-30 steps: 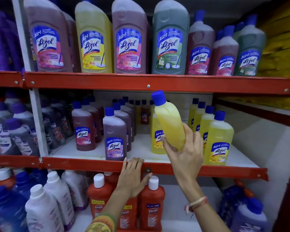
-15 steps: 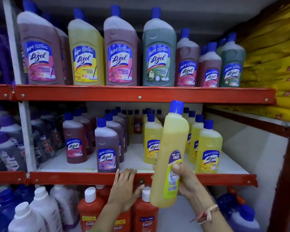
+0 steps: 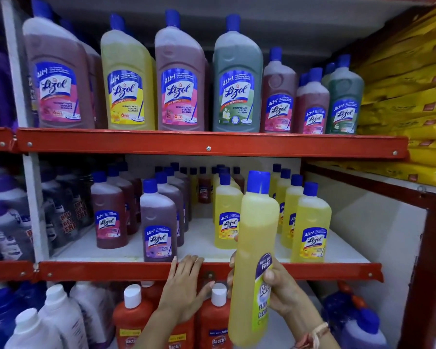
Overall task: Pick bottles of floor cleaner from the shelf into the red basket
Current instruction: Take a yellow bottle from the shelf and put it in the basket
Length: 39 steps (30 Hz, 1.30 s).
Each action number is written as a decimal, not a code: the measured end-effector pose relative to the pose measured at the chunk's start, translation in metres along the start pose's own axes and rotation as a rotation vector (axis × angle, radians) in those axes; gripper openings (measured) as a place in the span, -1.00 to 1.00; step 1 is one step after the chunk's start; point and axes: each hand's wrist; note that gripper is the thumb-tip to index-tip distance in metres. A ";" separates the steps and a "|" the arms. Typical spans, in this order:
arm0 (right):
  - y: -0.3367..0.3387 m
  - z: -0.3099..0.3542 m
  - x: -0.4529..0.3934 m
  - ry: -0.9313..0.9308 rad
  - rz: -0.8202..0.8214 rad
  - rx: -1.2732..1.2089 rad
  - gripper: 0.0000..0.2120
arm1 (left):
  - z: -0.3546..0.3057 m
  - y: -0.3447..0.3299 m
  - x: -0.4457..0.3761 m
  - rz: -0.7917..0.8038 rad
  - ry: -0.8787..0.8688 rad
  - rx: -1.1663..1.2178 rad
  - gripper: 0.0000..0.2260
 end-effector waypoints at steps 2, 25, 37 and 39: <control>0.000 0.002 0.000 0.012 -0.016 0.026 -0.36 | 0.000 0.001 0.001 0.018 0.007 -0.013 -0.33; -0.026 -0.006 0.023 0.084 -0.319 0.585 -0.42 | -0.102 0.171 0.024 0.055 -0.072 1.176 -0.63; -0.007 -0.055 0.097 -0.235 -0.300 0.827 -0.40 | -0.077 0.094 0.087 0.234 0.185 1.223 -0.65; -0.002 -0.069 0.115 -0.306 -0.286 0.873 -0.44 | -0.073 0.073 0.104 0.289 0.245 1.208 -0.63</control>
Point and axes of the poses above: each hand's wrist, its own x-axis away from the middle knuckle, its own y-axis out of the back of the hand, z = x × y, and after that the axes turned 10 degrees about y, right-handed
